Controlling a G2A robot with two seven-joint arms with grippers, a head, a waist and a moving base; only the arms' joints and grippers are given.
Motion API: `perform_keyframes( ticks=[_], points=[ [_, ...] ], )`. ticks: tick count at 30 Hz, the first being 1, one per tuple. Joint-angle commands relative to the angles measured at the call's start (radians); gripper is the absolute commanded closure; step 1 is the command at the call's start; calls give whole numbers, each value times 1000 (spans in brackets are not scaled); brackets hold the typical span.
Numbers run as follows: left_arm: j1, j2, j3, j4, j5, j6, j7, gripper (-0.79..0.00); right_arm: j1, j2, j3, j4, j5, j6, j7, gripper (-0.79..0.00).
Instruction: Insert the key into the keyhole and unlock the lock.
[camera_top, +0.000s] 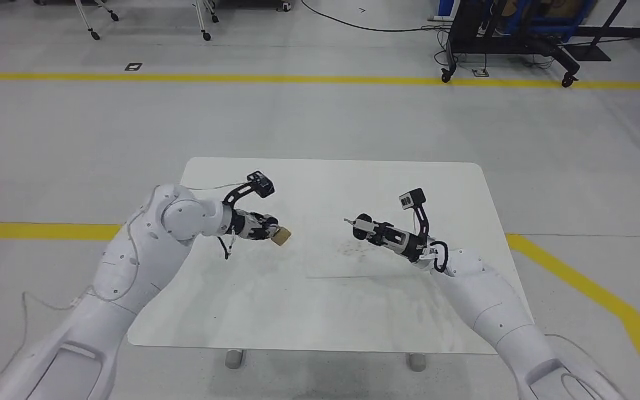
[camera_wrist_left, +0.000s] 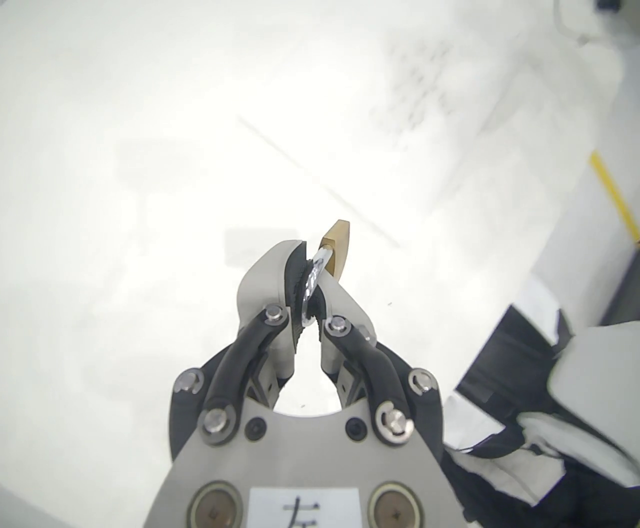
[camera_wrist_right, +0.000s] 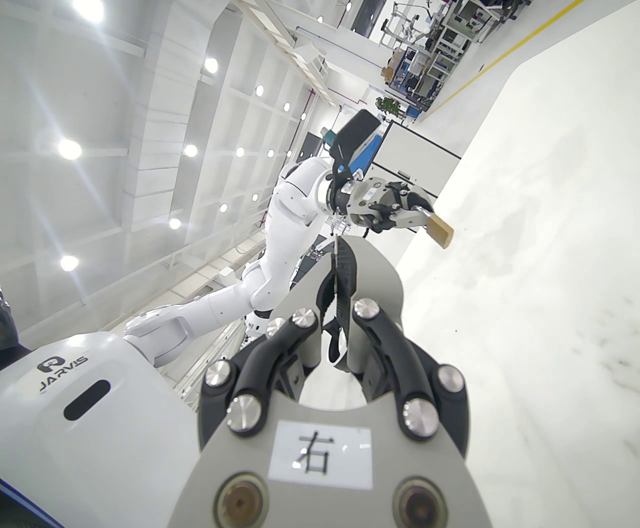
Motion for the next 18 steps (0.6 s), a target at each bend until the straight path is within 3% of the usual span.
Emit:
perform_keyframes(
  ticks=[1, 8, 18],
  points=[
    [-8, -11, 5, 6, -113, 26, -3, 0, 0, 0, 0, 0, 0, 0, 0, 0],
    [-69, -53, 46, 71, -234, 59, 32, 0, 0, 0, 0, 0, 0, 0, 0, 0],
    [-60, -55, 47, 68, -244, 64, 43, 0, 0, 0, 0, 0, 0, 0, 0, 0]
  ],
)
